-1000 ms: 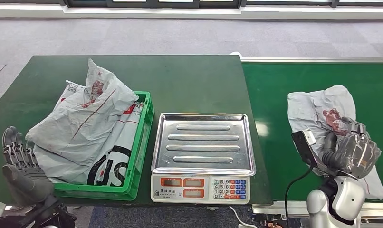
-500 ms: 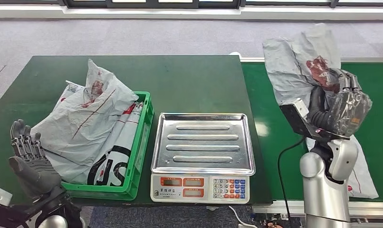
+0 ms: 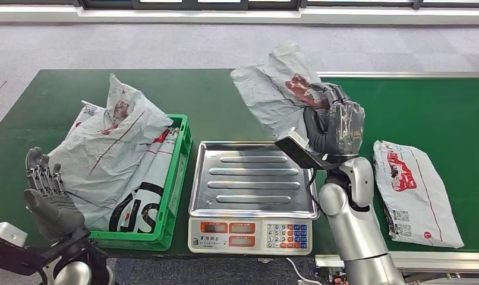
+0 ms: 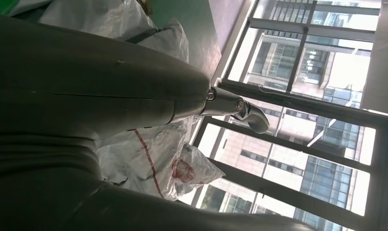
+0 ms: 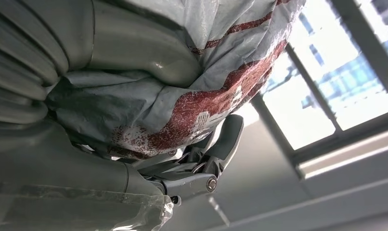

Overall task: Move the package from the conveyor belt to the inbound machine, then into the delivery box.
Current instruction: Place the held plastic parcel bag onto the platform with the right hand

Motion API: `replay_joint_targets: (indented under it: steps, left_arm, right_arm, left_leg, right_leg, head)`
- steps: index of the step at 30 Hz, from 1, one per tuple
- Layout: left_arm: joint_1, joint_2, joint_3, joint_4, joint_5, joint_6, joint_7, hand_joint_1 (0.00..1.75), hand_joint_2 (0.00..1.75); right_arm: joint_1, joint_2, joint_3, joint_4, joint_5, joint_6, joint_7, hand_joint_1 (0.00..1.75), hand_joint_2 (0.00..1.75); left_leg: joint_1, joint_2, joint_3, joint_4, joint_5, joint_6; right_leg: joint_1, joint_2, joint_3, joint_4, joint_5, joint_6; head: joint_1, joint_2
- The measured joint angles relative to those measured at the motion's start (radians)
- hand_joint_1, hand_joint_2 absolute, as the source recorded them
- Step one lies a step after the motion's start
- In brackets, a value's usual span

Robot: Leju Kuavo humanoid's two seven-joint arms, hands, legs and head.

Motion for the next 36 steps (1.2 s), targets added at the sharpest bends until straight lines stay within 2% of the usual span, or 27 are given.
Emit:
replay_joint_targets:
  steps: [5, 14, 25, 29, 32, 36]
  left_arm:
    - [0.003, 0.000, 0.000, 0.000, 0.002, 0.001, -0.001, 0.00, 0.00]
    - [0.015, 0.001, 0.000, -0.001, 0.009, 0.000, -0.009, 0.00, 0.00]
    - [0.033, 0.006, 0.000, -0.018, 0.018, 0.000, -0.013, 0.00, 0.00]
    - [0.032, 0.007, 0.000, -0.021, 0.010, -0.007, -0.009, 0.00, 0.00]
    - [0.031, 0.007, 0.000, -0.021, -0.001, -0.010, -0.003, 0.00, 0.00]
    - [0.031, 0.007, 0.000, -0.028, -0.014, -0.013, 0.006, 0.00, 0.00]
  right_arm:
    - [0.002, 0.025, 0.067, 0.032, -0.034, 0.032, 0.007, 1.75, 1.75]
    - [0.024, 0.033, 0.141, 0.057, -0.077, 0.078, 0.024, 1.75, 1.75]
    - [0.096, 0.031, 0.193, 0.013, -0.051, 0.198, 0.193, 1.75, 1.75]
    - [0.134, 0.029, 0.206, -0.006, -0.019, 0.244, 0.248, 0.00, 1.75]
    - [0.158, 0.027, 0.210, -0.017, 0.000, 0.265, 0.280, 0.00, 1.75]
    - [0.185, 0.022, 0.209, -0.049, -0.021, 0.271, 0.272, 0.00, 1.75]
  left_leg:
    - [0.000, 0.000, 0.000, 0.000, 0.000, 0.000]
    - [0.000, 0.000, 0.000, 0.000, 0.000, 0.000]
    - [0.000, 0.000, 0.000, 0.000, 0.000, 0.000]
    - [0.000, 0.000, 0.000, 0.000, 0.000, 0.000]
    - [0.000, 0.000, 0.000, 0.000, 0.000, 0.000]
    - [0.000, 0.000, 0.000, 0.000, 0.000, 0.000]
  right_leg:
    - [0.000, 0.000, 0.000, 0.000, 0.000, 0.000]
    - [0.000, 0.000, 0.000, 0.000, 0.000, 0.000]
    - [0.000, 0.000, -0.001, 0.000, 0.000, -0.001]
    - [0.000, 0.000, -0.001, 0.000, -0.001, -0.001]
    - [0.000, 0.000, -0.001, 0.000, -0.001, -0.001]
    - [0.000, 0.000, -0.001, 0.000, -0.001, -0.001]
  head:
    - [0.000, 0.000]
    - [0.000, 0.000]
    - [0.000, 0.000]
    - [0.000, 0.000]
    - [0.000, 0.000]
    - [0.000, 0.000]
